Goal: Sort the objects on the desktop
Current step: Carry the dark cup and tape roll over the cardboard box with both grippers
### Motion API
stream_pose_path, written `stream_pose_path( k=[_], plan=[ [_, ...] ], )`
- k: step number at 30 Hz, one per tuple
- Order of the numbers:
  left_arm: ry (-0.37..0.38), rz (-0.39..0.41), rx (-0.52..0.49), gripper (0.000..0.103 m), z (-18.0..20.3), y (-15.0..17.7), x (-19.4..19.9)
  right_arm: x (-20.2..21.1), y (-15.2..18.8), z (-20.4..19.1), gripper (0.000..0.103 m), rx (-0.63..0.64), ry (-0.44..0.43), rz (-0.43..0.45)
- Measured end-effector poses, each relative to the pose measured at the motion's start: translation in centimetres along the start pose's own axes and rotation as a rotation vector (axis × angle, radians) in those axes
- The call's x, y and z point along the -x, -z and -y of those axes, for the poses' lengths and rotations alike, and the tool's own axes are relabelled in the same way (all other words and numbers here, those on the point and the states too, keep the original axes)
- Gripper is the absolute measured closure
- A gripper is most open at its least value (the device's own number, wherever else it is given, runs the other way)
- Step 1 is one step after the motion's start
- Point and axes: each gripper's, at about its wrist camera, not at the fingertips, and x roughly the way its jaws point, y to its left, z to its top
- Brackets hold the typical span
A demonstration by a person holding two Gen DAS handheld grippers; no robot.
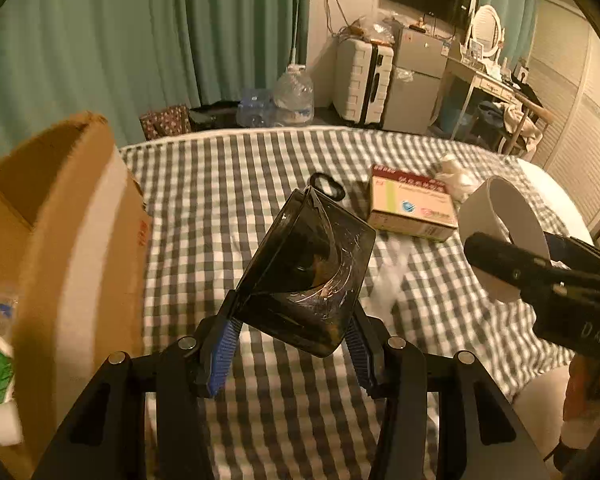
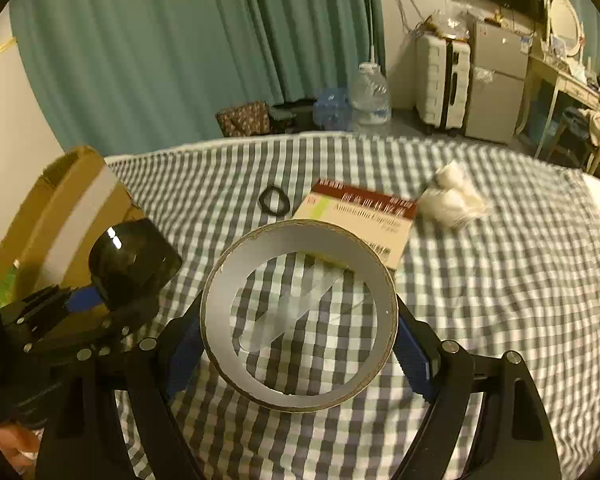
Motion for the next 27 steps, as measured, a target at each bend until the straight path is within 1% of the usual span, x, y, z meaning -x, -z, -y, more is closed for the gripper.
stream_pose_path(
  k=[4, 10, 15, 18, 20, 22, 27],
  plan=[
    [-0.019, 0.043, 0.0, 0.053, -0.7, -0.1, 3.2, 2.6, 0.0, -0.7, 0.02, -0.023, -0.024, 0.033],
    [-0.05, 0.098, 0.022, 0.052, -2.1, -0.6, 7.0, 6.4, 0.2, -3.0, 0.02, 0.02, -0.027, 0.068],
    [-0.073, 0.148, 0.058, 0.052, -4.1, -0.8, 10.1, 9.3, 0.1, -5.2, 0.02, 0.067, -0.029, 0.109],
    [-0.08, 0.173, 0.083, 0.052, -5.5, -0.9, 11.9, 10.6, -0.2, -6.5, 0.02, 0.081, -0.044, 0.119],
    [-0.099, 0.197, 0.09, 0.052, -6.5, -0.8, 13.1, 11.2, -0.3, -7.3, 0.02, 0.098, -0.056, 0.117],
    [-0.12, 0.214, 0.092, 0.052, -7.3, -0.7, 14.0, 11.6, -0.3, -8.1, 0.02, 0.113, -0.044, 0.124],
    [-0.176, 0.235, 0.12, 0.052, -10.5, 0.2, 15.5, 12.3, -0.5, -10.3, 0.02, 0.148, -0.066, 0.132]
  ],
)
